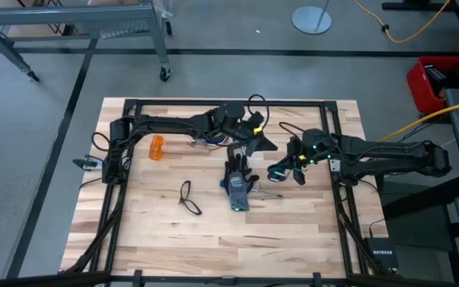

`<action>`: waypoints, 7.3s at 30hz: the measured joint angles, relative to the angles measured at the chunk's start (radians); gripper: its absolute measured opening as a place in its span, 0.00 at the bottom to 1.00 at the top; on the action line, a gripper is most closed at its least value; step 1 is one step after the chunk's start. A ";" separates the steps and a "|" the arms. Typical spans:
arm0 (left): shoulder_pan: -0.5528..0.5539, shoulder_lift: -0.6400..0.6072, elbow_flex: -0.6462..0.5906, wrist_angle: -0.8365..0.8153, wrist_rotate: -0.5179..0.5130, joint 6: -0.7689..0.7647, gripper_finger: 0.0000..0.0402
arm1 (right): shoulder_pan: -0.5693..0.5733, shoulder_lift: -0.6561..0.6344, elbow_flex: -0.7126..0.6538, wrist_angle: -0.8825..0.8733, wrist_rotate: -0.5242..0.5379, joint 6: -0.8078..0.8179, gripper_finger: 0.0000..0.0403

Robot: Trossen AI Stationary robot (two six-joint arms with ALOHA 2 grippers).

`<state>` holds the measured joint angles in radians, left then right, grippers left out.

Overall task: Coil cords
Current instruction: Coil the green wire on the black spool

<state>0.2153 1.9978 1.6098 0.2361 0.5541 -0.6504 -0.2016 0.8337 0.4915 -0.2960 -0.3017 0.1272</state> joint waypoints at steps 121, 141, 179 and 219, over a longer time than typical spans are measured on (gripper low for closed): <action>-0.170 0.006 -0.005 0.083 -0.521 1.034 0.00 | -0.001 0.195 0.053 0.452 -0.006 0.082 0.00; -0.192 -0.100 -0.004 -0.230 -0.609 0.906 0.17 | -0.002 0.182 0.072 0.397 0.120 0.074 0.00; -0.239 -0.099 -0.003 -0.306 -0.630 0.860 0.27 | -0.002 0.183 0.117 0.480 0.134 0.051 0.00; -0.256 -0.186 -0.004 -0.471 -0.856 0.894 0.01 | -0.001 -0.084 0.118 0.482 0.293 0.048 0.00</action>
<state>-0.0402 1.8118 1.6062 -0.2346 -0.3021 0.2432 -0.2024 0.7494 0.6094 0.1864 -0.0090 0.1753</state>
